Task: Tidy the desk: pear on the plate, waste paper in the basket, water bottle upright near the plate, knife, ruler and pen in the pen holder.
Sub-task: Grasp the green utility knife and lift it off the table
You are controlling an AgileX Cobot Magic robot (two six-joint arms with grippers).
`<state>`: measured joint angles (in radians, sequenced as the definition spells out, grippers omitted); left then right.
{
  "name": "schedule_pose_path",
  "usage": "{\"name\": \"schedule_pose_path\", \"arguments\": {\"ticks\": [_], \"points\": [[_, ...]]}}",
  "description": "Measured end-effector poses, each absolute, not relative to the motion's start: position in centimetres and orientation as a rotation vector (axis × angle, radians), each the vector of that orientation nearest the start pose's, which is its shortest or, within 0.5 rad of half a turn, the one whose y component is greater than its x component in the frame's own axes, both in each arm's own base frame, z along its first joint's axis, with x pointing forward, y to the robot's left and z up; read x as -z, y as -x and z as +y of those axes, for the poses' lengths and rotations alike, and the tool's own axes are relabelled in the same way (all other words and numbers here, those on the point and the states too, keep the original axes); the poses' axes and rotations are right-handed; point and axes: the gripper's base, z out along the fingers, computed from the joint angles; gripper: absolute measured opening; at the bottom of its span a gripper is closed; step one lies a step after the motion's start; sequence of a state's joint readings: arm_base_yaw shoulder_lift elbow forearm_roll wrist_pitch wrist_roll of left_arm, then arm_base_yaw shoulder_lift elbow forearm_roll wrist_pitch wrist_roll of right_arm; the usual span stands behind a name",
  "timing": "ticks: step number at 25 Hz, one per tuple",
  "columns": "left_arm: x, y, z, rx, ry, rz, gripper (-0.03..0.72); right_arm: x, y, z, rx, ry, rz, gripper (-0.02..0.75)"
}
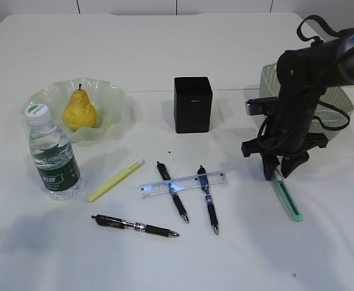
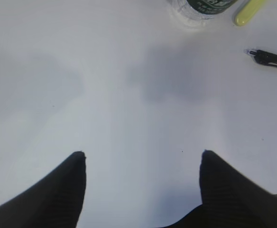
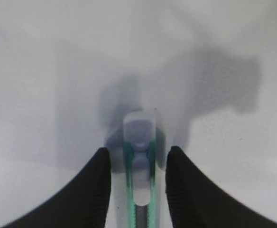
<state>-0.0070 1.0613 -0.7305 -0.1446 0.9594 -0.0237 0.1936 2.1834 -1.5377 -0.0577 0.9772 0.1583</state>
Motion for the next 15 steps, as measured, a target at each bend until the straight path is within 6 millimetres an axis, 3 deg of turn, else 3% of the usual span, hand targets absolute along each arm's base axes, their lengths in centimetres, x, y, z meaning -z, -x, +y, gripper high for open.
{"name": "schedule_pose_path", "arguments": {"ticks": [15], "points": [[-26.51,-17.75,-1.2,0.193,0.108,2.767,0.527,-12.72,-41.46,7.68,0.064,0.089,3.097,0.111]]}}
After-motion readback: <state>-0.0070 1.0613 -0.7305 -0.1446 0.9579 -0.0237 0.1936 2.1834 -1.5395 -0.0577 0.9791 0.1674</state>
